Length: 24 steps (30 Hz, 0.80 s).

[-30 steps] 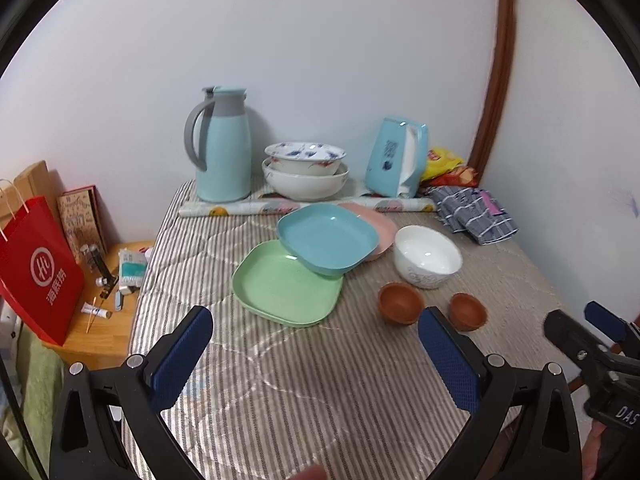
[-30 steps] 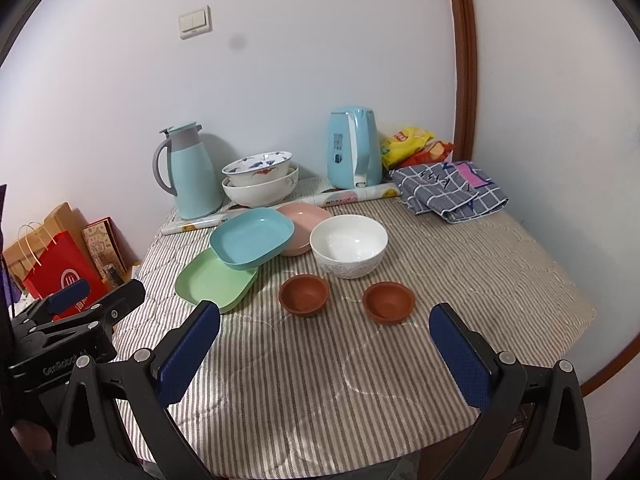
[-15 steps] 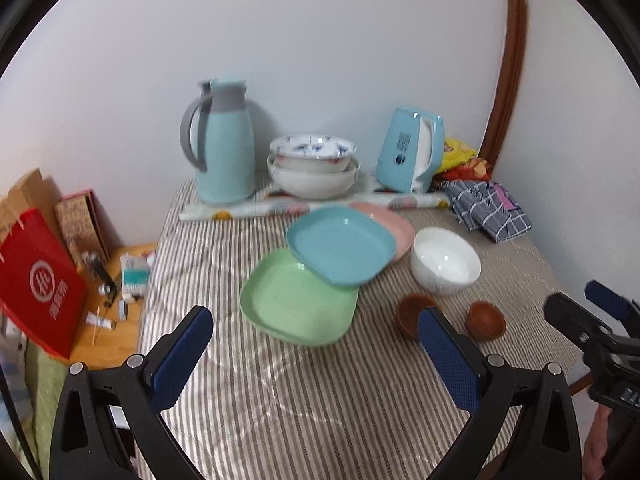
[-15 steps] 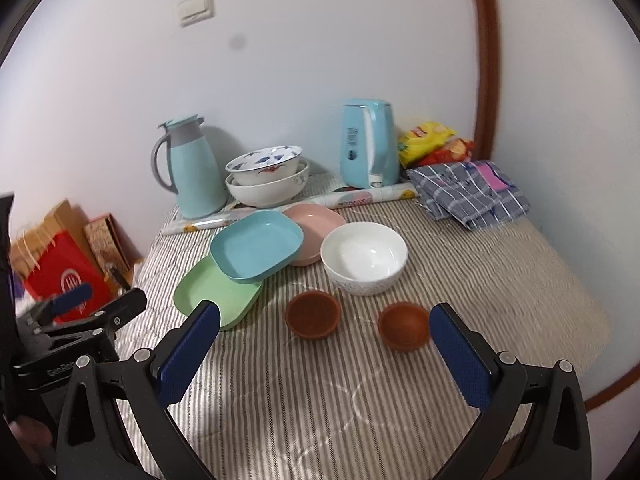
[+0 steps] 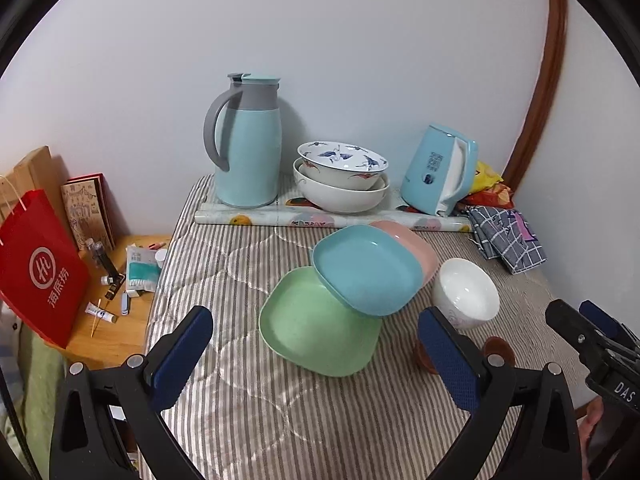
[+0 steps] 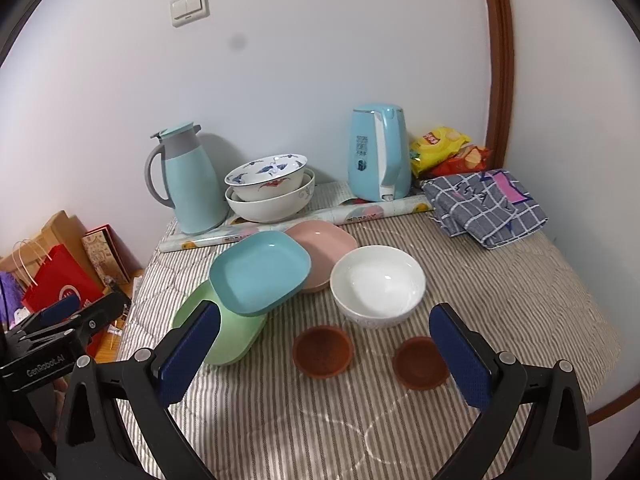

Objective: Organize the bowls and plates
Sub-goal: 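Move both grippers toward the light-blue plate resting on the green plate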

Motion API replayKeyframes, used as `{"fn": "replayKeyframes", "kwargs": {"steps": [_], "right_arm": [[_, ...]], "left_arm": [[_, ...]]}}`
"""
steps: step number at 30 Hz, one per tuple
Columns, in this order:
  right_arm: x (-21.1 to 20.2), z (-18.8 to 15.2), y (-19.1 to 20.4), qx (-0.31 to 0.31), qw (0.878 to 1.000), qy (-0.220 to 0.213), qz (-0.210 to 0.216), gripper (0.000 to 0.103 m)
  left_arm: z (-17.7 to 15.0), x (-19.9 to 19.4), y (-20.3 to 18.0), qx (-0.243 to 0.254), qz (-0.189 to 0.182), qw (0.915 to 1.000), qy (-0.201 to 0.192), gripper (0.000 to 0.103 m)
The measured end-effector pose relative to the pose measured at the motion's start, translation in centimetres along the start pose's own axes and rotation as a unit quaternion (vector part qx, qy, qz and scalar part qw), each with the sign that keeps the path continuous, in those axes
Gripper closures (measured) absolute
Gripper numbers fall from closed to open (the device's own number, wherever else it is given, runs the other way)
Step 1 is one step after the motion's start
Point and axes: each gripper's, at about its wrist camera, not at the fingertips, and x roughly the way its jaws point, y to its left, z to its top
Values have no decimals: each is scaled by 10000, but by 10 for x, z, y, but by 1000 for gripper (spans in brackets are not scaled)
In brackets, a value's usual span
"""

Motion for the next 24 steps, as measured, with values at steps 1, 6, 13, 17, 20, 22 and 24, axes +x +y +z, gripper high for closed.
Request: {"fn": "replayKeyframes", "kwargs": {"steps": [1, 6, 13, 17, 20, 22, 24], "right_arm": [[3, 2, 0, -17, 10000, 16, -8, 0], [21, 12, 2, -105, 9999, 108, -41, 0], [37, 23, 8, -259, 9995, 32, -157, 1], [52, 27, 11, -299, 9994, 124, -123, 6], [64, 29, 16, -439, 9988, 149, -162, 13], [72, 29, 20, -524, 9983, 183, -168, 17], [81, 29, 23, -575, 9980, 213, -173, 21]], "left_arm": [[2, 3, 2, -14, 20, 10000, 11, 0], [13, 20, 3, 0, 46, 9999, 164, 0], [24, 42, 10, -165, -26, 9996, 242, 0], [26, 60, 12, -101, -119, 9993, 340, 3], [28, 67, 13, -52, -35, 9995, 306, 3], [29, 72, 15, -66, 2, 9996, 259, 3], [30, 78, 18, -62, 16, 9996, 282, 3]]}}
